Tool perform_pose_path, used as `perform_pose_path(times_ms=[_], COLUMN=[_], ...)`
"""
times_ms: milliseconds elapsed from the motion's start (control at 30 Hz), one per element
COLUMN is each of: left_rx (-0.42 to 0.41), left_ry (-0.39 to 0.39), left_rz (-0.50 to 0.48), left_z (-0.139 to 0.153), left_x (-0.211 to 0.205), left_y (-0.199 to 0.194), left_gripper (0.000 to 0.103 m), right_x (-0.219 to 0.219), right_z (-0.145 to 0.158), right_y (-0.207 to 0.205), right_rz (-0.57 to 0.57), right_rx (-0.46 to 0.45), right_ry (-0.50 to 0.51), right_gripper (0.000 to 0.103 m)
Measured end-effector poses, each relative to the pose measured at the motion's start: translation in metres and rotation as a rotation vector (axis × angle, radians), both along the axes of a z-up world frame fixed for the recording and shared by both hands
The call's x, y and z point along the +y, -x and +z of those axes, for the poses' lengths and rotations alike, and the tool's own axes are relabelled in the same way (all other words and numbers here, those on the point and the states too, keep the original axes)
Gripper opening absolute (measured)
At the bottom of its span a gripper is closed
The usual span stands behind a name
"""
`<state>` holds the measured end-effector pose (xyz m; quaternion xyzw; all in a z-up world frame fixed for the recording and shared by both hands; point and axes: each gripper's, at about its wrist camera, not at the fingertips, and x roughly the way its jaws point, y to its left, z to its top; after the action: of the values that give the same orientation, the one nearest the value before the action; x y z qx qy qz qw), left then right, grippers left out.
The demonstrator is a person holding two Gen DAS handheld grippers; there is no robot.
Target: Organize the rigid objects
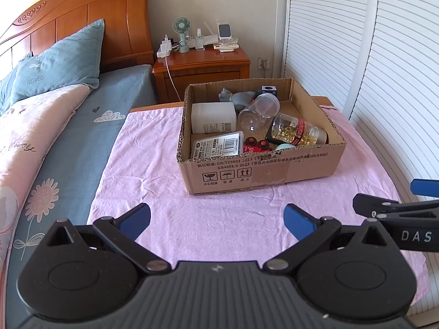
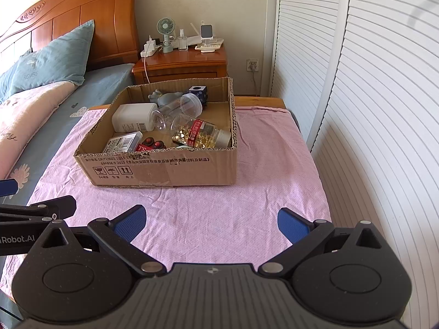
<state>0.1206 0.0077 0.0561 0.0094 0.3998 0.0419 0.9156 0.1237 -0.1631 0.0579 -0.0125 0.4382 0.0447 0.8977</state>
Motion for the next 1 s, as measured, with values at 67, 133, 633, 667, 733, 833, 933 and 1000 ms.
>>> perform_pose_path(times_ms=[67, 133, 633, 667, 733, 833, 933, 1000], left_rx=[-0.001, -0.002, -0.002, -0.001, -0.002, -0.001, 0.0, 0.0], left_ry=[0.001, 0.0, -0.01, -0.012, -0.013, -0.014, -0.018, -0.022], left_rz=[0.001, 0.001, 0.004, 0.005, 0.006, 0.005, 0.006, 0.007], left_z=[0.0, 0.0002, 0.0009, 0.0009, 0.0011, 0.001, 0.0009, 0.0009], left_x=[0.0, 0.0008, 0.0003, 0.0002, 0.0001, -0.0003, -0.0002, -0.0008], left_y=[0.0, 0.0002, 0.0006, 0.0006, 0.0002, 0.0002, -0.0002, -0.0005], left_gripper=[0.102, 0.102, 0.102, 0.102, 0.102, 0.102, 0.102, 0.102], right_x=[-0.0004, -0.0005, -0.0007, -0.0006, -0.001, -0.0004, -0.0004, -0.0006], right_z=[0.0001, 0.0003, -0.0006, -0.0007, -0.0007, -0.0008, -0.0007, -0.0008], right_y=[0.0, -0.0001, -0.001, -0.0013, -0.0015, -0.0017, -0.0017, -0.0017], right_rz=[0.001, 0.001, 0.001, 0.002, 0.002, 0.002, 0.002, 0.002], right_rx=[-0.001, 0.0, 0.004, 0.005, 0.007, 0.007, 0.008, 0.007], right_ry=[-0.001, 0.0, 0.001, 0.003, 0.003, 0.003, 0.003, 0.004], right_gripper=[0.103, 0.103, 0.103, 0.103, 0.103, 0.103, 0.103, 0.103])
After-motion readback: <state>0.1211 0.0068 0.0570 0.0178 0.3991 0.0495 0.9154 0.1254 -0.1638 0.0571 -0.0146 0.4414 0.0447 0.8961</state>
